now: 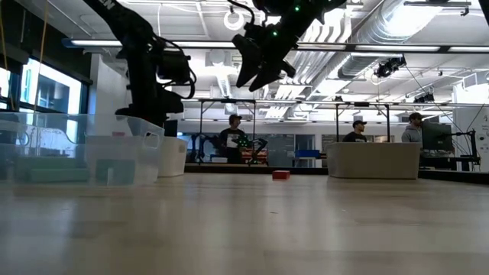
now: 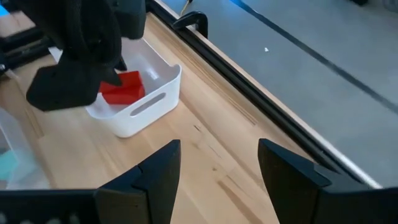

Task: Sort & place blocks by color
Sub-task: Put the red block into the white bin

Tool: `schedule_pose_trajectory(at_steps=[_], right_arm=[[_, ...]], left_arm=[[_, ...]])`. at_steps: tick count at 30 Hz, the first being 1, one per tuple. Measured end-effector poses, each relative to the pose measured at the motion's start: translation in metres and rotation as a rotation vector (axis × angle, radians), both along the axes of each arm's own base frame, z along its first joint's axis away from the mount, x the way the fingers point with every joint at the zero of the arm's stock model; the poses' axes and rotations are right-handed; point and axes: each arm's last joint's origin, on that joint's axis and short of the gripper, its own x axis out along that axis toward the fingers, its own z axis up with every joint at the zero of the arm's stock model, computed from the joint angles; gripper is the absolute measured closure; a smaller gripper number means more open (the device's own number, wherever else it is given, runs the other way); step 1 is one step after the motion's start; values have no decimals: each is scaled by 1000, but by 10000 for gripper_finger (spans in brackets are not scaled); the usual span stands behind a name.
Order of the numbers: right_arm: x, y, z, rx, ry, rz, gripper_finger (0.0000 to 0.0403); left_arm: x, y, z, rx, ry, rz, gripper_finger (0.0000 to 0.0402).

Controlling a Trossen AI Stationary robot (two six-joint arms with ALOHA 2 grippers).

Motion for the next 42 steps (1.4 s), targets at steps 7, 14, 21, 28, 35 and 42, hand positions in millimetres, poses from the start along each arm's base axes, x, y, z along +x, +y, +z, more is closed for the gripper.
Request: schedule_pose_trajectory(at_steps=[7,14,21,28,35,42], right_arm=[[-2,-6,0,-9,10,13,198],[-10,-30,-1,135,-55,-13,198],[-25,-59,-5,333,-110,-97,198],[-44,-74,-14,529,-88,-326,198],[-49,-67,-20,642,-51,-455,198],[-42,-57,-31,718,-44,-553,198]], left_arm=[[-8,0,12,34,-10,30,326],[-12,-4,45,92,-90,27,327],[-17,-13,86,156,-245,66,328],[-28,-24,111,224,-328,80,329],[-33,-29,117,235,-356,104,329],[-33,-29,117,236,-356,102,329]])
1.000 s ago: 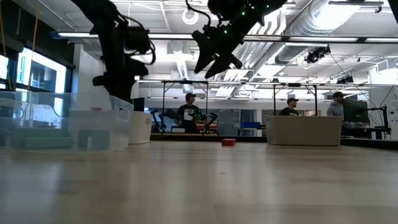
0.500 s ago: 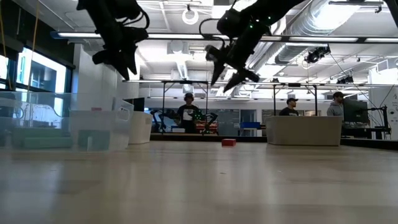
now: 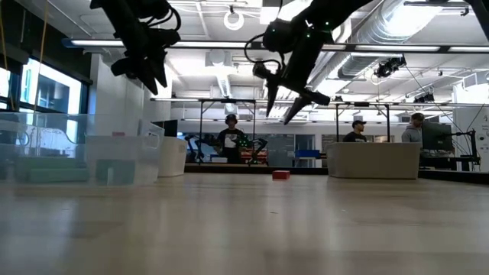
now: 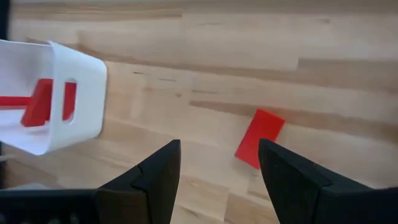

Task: Sort & place blocks by color
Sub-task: Put the red block into the white bin

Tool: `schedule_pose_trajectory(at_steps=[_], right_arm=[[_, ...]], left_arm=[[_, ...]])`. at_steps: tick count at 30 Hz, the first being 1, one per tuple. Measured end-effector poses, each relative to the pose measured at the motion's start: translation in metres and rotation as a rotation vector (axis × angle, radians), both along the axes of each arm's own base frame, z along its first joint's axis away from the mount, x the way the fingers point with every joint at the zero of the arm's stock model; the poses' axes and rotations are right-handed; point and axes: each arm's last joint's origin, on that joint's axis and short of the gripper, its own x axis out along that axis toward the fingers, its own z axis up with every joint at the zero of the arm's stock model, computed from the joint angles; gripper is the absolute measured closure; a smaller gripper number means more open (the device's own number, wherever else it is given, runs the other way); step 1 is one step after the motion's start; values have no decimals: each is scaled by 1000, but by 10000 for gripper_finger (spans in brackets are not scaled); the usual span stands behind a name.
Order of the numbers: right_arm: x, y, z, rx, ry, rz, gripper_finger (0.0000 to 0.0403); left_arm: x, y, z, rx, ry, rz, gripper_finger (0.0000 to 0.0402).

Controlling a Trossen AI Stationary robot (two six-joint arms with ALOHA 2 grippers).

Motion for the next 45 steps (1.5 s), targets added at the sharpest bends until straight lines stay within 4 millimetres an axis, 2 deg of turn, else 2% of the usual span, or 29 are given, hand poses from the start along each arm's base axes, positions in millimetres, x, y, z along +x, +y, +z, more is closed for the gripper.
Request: schedule_pose_trajectory(at_steps=[6,11,23,31,45], right_arm=[[12,8,-20,41,43,-10,198],[15,11,-33,58,102,-17,198],[22,11,-63,139,168,-152,198],[25,9,-75,167,179,-244,199],[32,6,-108,196,236,-252,198]], left_arm=[[0,0,-1,5,18,-22,329],[-1,-1,-1,3,28,-30,329],[-2,-2,-2,36,85,-114,329],[-3,-3,-3,43,120,-159,329],[-3,-3,-3,53,129,-178,329]])
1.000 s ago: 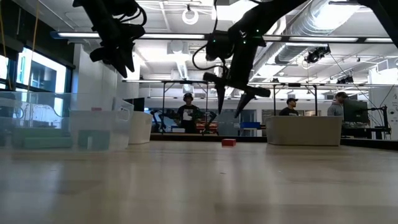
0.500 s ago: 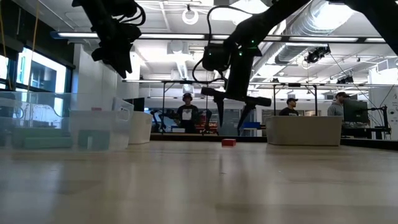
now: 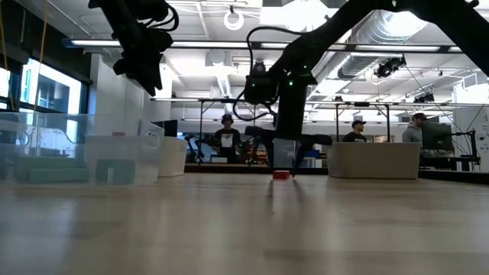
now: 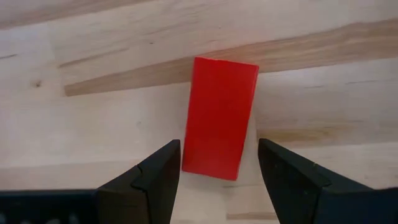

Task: Sort & place blocks by color
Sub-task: Put the red block into the white bin

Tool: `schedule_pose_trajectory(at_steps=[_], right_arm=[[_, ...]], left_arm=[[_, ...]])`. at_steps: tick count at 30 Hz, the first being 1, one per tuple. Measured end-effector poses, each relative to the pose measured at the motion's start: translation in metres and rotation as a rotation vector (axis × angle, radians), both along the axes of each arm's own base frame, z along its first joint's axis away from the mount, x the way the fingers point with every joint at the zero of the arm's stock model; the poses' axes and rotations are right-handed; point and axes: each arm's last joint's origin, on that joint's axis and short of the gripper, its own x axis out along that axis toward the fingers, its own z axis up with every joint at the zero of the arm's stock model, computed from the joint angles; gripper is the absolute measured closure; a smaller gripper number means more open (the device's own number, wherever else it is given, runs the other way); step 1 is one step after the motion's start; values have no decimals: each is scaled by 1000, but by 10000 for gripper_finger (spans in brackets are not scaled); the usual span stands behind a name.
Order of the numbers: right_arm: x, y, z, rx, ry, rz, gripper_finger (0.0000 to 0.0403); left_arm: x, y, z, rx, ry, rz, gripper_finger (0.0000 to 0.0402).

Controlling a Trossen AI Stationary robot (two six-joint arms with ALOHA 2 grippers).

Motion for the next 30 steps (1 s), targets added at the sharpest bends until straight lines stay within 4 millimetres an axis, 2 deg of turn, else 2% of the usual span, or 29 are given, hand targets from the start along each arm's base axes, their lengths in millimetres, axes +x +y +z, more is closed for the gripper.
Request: schedule_pose_trajectory(at_steps=[9,12,17,20,26,30], right_arm=[[2,-2,-9,-3,9,-3,202],[2,-2,-9,-4,16,-2,226],[2,-2,-9,0,18,13,293],[2,-1,-9,8,15,54,296],[5,9,-5,-10,15,168,296],[12,29,9,-11,-36,266,296]], left_arm=[[0,0,0,7,7,-15,329],[0,0,0,6,7,-15,329],[0,0,0,7,7,-15,329],[0,0,0,7,7,-15,329],[0,0,0,7,7,-15,329],[0,0,0,6,7,-15,329]])
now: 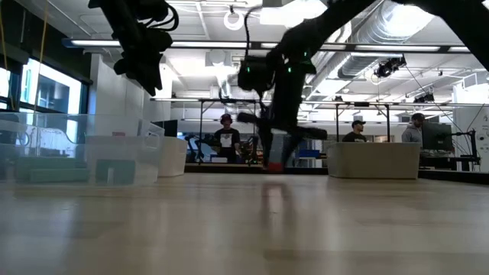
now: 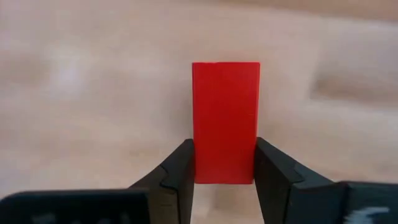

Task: Sort & place blocks by color
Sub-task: Put the red block into the white bin

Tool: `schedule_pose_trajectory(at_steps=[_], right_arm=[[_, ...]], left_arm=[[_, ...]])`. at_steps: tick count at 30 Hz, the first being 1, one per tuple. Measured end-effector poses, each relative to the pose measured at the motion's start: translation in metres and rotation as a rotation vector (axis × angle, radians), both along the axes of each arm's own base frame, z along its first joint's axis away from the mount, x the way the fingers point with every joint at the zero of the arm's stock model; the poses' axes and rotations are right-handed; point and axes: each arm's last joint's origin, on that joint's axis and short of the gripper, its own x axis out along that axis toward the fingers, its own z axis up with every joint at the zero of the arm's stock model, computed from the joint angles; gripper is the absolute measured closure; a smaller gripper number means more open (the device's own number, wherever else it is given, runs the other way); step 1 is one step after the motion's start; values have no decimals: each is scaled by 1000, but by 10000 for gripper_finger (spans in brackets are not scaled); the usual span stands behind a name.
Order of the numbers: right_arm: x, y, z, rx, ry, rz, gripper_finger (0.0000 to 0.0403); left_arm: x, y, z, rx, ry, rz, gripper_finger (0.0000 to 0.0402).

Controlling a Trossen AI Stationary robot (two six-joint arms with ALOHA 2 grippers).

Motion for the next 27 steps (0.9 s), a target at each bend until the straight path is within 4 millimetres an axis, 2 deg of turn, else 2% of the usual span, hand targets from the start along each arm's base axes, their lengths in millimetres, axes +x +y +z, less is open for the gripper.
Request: schedule_pose_trajectory(at_steps=[12,27], right_arm=[[27,56,45,-145,-273,269,296],[56,103,117,-411,-463,654,296]], left_arm=[[4,-4,0,-136,-134,-51,329],[16,-18,1,-304,-245,29,329]])
